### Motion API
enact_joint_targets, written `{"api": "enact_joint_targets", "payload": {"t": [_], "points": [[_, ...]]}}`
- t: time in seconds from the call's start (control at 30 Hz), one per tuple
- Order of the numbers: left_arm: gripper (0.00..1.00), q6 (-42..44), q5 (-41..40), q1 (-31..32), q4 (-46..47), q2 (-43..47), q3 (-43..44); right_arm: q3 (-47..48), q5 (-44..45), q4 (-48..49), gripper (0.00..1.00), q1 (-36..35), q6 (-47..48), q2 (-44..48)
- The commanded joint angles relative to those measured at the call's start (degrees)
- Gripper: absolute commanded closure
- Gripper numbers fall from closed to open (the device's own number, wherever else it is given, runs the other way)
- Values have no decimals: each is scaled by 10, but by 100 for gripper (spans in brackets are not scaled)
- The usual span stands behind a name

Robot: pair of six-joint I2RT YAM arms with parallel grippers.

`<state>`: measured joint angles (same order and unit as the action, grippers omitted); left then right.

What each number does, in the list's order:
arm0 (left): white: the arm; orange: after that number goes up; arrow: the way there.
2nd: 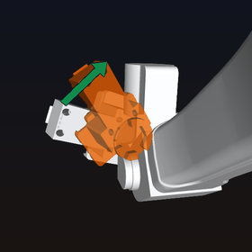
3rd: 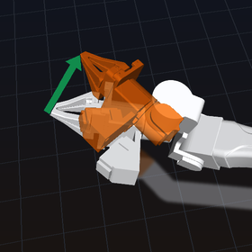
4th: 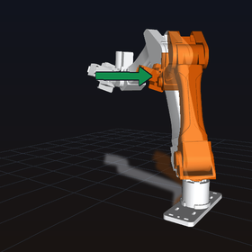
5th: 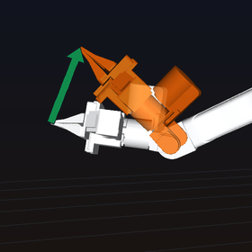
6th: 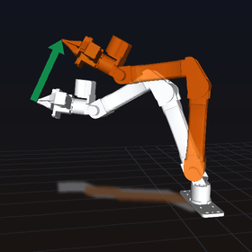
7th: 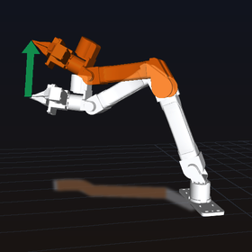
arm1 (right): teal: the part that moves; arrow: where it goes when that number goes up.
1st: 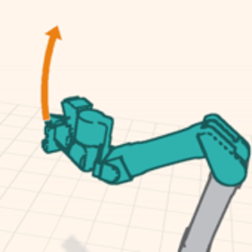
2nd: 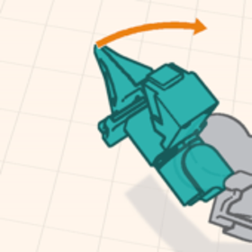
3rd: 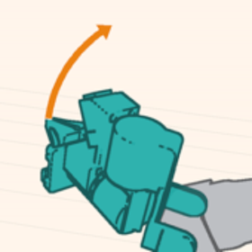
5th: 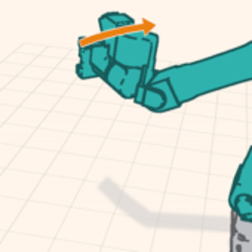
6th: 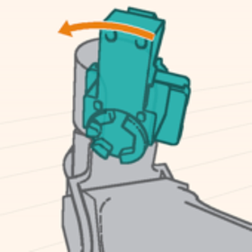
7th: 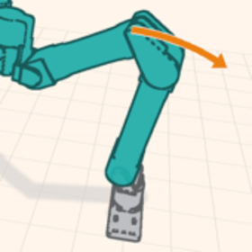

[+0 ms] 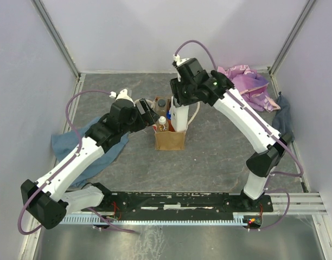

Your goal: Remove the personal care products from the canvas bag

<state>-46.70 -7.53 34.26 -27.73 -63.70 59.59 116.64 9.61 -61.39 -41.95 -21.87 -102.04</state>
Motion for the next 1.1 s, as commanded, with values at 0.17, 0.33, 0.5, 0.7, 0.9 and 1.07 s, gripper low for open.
{"api": "enact_joint_targets", "payload": {"t": [0.17,0.33,0.5,0.7,0.9,1.07], "points": [[5,-22,-6,3,9,8,-6,57,-26,42,83,25,17,43],[5,-22,-6,4,9,6,-8,67,-38,43,86,32,17,41],[5,-23,-5,3,10,3,-11,77,-55,42,89,34,18,37],[5,-25,0,3,12,-1,-11,122,-54,33,89,38,29,27],[5,-25,-1,3,10,0,-11,192,-50,5,89,58,35,7],[5,-25,-2,3,6,2,-9,246,-48,0,89,91,45,0]]}}
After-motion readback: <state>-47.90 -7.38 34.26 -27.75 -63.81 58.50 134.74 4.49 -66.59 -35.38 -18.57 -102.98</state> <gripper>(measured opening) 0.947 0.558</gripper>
